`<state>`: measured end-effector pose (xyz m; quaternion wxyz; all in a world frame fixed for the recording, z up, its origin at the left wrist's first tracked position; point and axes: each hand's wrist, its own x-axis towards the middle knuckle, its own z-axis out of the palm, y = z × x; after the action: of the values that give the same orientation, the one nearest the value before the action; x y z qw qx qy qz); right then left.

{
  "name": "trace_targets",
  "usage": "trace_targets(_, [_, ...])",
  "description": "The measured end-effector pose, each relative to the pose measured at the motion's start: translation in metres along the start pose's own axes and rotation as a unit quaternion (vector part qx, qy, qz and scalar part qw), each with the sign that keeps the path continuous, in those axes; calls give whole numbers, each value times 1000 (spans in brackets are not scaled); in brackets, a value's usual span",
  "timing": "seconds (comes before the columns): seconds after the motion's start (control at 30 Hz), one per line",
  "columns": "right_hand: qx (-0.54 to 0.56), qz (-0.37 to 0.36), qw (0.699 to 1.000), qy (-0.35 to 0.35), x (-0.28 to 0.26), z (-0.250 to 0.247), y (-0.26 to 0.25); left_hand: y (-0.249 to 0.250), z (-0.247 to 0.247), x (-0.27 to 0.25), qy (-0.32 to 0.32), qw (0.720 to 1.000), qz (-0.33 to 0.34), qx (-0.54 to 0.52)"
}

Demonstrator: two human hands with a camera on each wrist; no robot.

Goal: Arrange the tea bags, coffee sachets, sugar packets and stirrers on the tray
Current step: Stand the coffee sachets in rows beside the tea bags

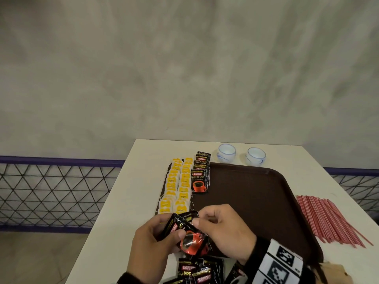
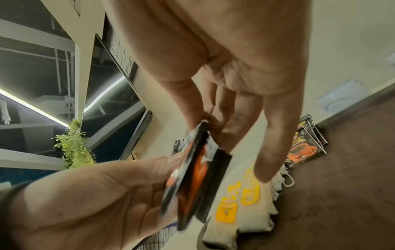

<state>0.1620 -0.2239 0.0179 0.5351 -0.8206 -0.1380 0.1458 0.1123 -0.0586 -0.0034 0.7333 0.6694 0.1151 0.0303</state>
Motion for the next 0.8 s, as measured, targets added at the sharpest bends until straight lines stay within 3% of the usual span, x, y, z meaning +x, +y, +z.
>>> trace_targets(0.17, [7, -14, 997, 76, 6, 1, 6, -6, 4, 0, 44, 998, 27, 31])
trace_targets(0.27, [22, -6, 997, 73, 9, -5, 6, -9, -5, 4, 49, 995, 40, 74])
trace_targets(0.33, [60, 26, 995, 75, 18, -15, 8, -8, -16, 9, 60, 994, 47, 82])
trace_targets(0.47, [132, 137, 970, 153, 63, -43, 17, -3, -33, 12, 62, 996, 50, 31])
trace_targets(0.7, [82, 253, 947, 182, 140, -46, 46, -5, -36, 10, 61, 997, 43, 37])
trace_targets(0.8, [-39, 249, 950, 183, 154, -46, 58, -6, -38, 10, 57, 997, 37, 42])
